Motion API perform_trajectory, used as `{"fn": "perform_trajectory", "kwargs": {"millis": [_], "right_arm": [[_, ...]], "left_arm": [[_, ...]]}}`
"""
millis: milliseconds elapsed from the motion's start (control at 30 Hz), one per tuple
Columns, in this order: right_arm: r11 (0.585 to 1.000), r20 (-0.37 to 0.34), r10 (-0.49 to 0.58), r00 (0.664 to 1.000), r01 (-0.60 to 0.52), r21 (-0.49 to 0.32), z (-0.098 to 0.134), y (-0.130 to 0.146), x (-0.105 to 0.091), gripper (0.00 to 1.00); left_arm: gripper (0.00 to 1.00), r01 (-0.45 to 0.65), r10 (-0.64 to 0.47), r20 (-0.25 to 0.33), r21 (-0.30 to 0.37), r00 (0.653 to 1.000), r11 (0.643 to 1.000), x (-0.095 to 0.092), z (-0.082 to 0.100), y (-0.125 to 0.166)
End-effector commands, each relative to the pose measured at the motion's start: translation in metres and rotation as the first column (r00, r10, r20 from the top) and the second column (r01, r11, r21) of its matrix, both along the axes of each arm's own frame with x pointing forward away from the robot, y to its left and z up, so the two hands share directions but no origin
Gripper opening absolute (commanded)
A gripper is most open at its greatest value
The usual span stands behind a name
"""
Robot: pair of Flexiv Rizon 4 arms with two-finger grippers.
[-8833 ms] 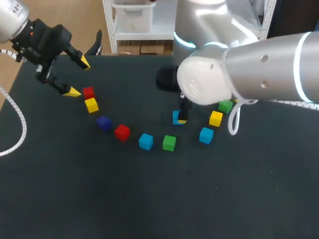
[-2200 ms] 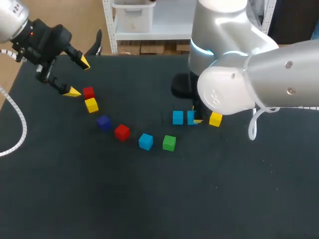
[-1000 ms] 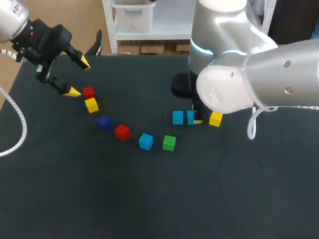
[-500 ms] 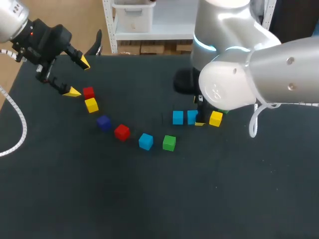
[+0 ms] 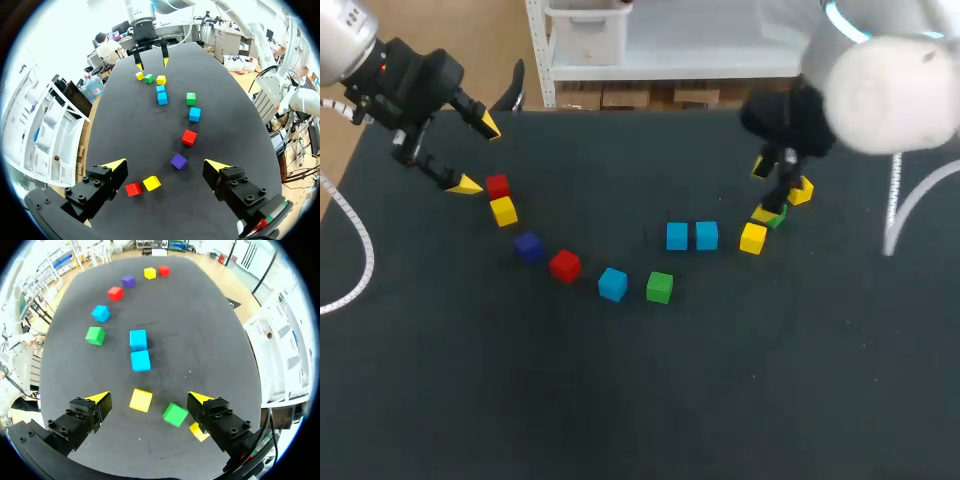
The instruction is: Place the blue cubes, place green cubes on the blue cubes, place the yellow cubes on the green cubes, then place the red cubes on the yellow cubes, and place purple cube on the red cubes.
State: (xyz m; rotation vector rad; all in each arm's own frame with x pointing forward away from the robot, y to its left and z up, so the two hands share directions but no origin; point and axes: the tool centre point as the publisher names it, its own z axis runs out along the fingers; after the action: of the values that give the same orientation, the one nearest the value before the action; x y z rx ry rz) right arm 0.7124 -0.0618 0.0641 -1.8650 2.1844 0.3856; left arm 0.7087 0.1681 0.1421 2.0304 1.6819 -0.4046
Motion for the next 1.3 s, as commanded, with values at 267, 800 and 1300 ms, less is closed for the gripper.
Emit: {"fn": "perform_trajectory", "kwargs": {"millis": [267, 800, 1300], "right_arm": [[0.945, 0.086, 0.018, 0.996, -0.045, 0.323, 0.025, -0.067, -0.024, 1.00], [0.931, 0.078, 0.019, 0.997, -0.046, 0.362, 0.031, -0.111, -0.029, 1.00], [0.937, 0.024, 0.058, 0.998, -0.063, 0.343, 0.041, -0.158, -0.018, 1.00]], "left_arm": [[1.00, 0.002, -0.002, 0.003, -0.002, 1.000, 1.000, 0.000, 0.000, 0.001], [1.00, 0.002, -0.002, 0.003, -0.002, 1.000, 1.000, 0.000, 0.000, 0.001], [1.00, 0.002, -0.002, 0.003, -0.002, 1.000, 1.000, 0.000, 0.000, 0.001]]}}
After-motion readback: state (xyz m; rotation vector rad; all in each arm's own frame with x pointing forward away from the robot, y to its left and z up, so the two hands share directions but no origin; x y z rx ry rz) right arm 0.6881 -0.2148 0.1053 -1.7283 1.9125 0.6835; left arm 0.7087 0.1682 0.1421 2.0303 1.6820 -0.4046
